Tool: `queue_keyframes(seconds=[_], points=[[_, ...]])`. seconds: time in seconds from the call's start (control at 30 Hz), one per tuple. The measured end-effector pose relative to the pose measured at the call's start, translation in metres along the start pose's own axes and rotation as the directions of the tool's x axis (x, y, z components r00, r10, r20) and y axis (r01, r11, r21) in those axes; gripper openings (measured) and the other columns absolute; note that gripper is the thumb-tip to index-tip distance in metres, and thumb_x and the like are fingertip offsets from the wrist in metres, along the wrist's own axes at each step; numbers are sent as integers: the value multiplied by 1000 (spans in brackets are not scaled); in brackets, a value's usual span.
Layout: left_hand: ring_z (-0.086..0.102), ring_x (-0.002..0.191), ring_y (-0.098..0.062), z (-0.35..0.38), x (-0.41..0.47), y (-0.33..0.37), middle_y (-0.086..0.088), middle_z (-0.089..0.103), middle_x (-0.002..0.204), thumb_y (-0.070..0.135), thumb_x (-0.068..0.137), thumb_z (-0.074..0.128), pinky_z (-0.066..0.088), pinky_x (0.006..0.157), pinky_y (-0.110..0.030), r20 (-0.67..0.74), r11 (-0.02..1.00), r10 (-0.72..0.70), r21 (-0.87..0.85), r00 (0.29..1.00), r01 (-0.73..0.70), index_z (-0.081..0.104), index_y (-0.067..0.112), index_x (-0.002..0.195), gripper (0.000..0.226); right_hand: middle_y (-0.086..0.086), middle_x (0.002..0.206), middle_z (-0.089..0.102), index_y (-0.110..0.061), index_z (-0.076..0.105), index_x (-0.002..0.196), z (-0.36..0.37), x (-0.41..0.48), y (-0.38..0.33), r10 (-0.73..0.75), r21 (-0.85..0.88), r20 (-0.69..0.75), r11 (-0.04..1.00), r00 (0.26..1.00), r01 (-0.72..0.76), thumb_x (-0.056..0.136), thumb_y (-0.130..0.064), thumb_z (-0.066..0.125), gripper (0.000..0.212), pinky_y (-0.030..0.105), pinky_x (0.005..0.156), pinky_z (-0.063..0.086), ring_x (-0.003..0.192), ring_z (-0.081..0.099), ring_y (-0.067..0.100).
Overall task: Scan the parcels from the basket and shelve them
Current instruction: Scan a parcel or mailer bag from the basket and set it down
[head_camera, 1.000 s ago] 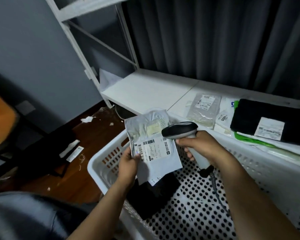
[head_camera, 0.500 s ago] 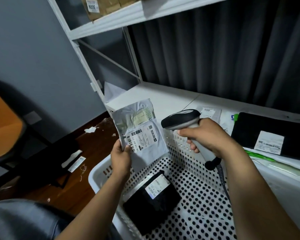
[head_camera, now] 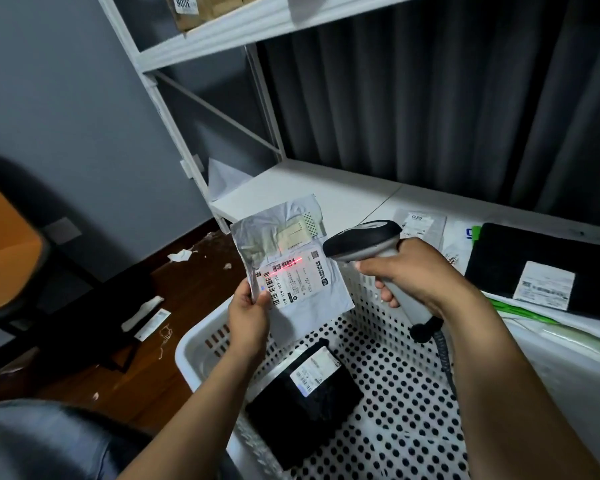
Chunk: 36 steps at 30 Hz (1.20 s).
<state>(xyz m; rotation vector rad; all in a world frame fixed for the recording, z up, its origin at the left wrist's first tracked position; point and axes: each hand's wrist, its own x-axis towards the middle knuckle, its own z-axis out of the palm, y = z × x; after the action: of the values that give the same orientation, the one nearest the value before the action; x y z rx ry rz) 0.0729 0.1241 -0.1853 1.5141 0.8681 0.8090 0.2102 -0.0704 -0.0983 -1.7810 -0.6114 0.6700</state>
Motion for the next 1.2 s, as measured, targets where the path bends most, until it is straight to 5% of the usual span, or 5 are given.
queue_keyframes(seconds=[0.2, 0.37, 0.47, 0.8, 1.2], points=[[59, 85, -26, 6, 4, -7, -10, 68, 101, 6, 97, 50, 50, 74, -46, 40, 999, -24, 35, 999, 22, 62, 18, 107, 20, 5, 65, 61, -10, 66, 94, -6, 4, 13, 7, 41, -6, 999, 1000, -7, 88, -16, 68, 8, 24, 51, 51, 49, 58, 11], [66, 97, -29, 40, 17, 9, -13, 70, 107, 1, 95, 50, 52, 88, -45, 124, 983, -127, -114, 984, 142, 59, 13, 115, 24, 6, 62, 62, -13, 68, 90, -38, 15, 36, 12, 87, -169, 996, 986, 3, 84, -18, 73, 10, 28, 50, 51, 48, 58, 14], [69, 92, -23, 81, 27, 25, -11, 71, 104, 0, 96, 49, 55, 82, -35, 182, 964, -148, -193, 972, 183, 57, 9, 117, 25, 6, 59, 61, -10, 68, 85, -63, 21, 53, 31, 138, -287, 990, 957, 9, 84, -19, 73, 10, 30, 52, 50, 50, 57, 17], [61, 94, -23, 258, 120, 4, -6, 66, 109, 9, 92, 57, 49, 86, -30, 209, 967, 22, 242, 978, -74, 61, 11, 119, 27, 9, 55, 53, -1, 63, 77, -125, 52, 119, 249, 383, -481, 922, 840, -54, 84, -19, 75, 22, 28, 48, 41, 42, 48, 19], [60, 112, -26, 311, 186, -58, -14, 66, 119, 13, 87, 66, 40, 99, -27, 278, 844, -12, 518, 961, -139, 57, 8, 128, 42, 1, 48, 54, -6, 62, 73, -132, 76, 149, 244, 332, -514, 941, 822, -71, 78, -22, 77, 22, 27, 49, 44, 42, 52, 20]])
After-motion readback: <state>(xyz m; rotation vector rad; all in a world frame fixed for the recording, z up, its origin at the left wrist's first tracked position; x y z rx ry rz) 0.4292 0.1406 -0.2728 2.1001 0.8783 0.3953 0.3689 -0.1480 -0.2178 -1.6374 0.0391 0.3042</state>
